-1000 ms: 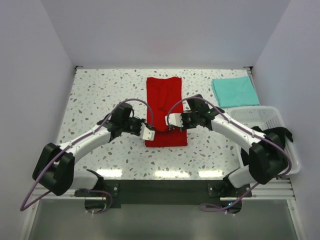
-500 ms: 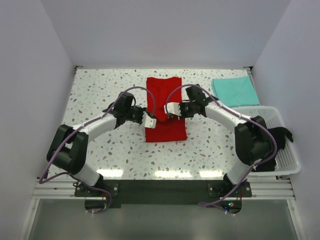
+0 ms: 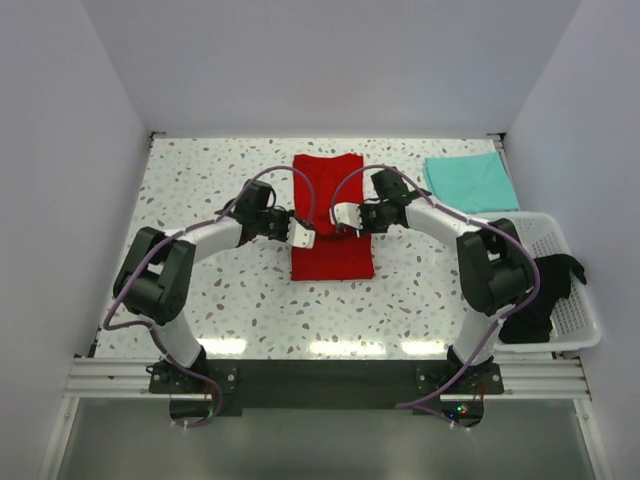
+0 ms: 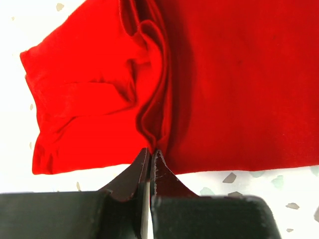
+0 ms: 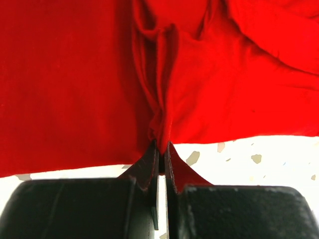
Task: Fold and stack the t-shirts
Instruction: Fold the tshirt
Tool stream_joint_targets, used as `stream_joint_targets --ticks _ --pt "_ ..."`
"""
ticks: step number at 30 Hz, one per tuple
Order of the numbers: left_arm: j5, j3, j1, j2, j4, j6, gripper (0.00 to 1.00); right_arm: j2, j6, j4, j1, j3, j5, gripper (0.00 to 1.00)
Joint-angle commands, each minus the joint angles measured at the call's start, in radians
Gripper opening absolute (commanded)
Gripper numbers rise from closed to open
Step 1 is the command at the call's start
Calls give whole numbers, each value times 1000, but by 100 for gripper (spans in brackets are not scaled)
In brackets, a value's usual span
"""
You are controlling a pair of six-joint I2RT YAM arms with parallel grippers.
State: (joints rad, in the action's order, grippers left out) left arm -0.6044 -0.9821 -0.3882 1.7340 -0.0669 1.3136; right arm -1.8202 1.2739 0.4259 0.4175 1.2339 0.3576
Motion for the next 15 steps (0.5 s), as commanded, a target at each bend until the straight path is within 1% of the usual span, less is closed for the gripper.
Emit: stream_joint_targets --ticks 1,7,8,9,10,11,12,13,14,15 --pt "-14 -50 18 30 52 7 0 -22 22 -50 -6 41 12 0" --pt "14 -66 26 78 52 -5 0 -70 7 -72 -6 65 -17 0" --pt "18 -66 26 79 53 -10 1 -74 7 -76 -8 68 -19 0" --pt "23 -69 28 87 53 -14 4 -77 4 -76 -6 70 -25 0" --pt "29 -70 28 90 88 -23 7 -80 -2 -79 -8 73 -29 4" --pt "38 -75 28 96 96 -40 13 -82 -4 -78 -6 73 -32 8" --pt "43 -81 29 96 98 -53 16 -80 -7 -82 -8 73 -43 22" --pt "45 -84 31 98 99 -63 18 -79 -17 -88 -8 72 -48 28" --pt "52 -87 32 93 107 -88 24 -74 -25 -102 -9 70 -54 33" --pt "54 -92 40 88 113 -103 25 -67 -37 -111 -8 68 -66 36"
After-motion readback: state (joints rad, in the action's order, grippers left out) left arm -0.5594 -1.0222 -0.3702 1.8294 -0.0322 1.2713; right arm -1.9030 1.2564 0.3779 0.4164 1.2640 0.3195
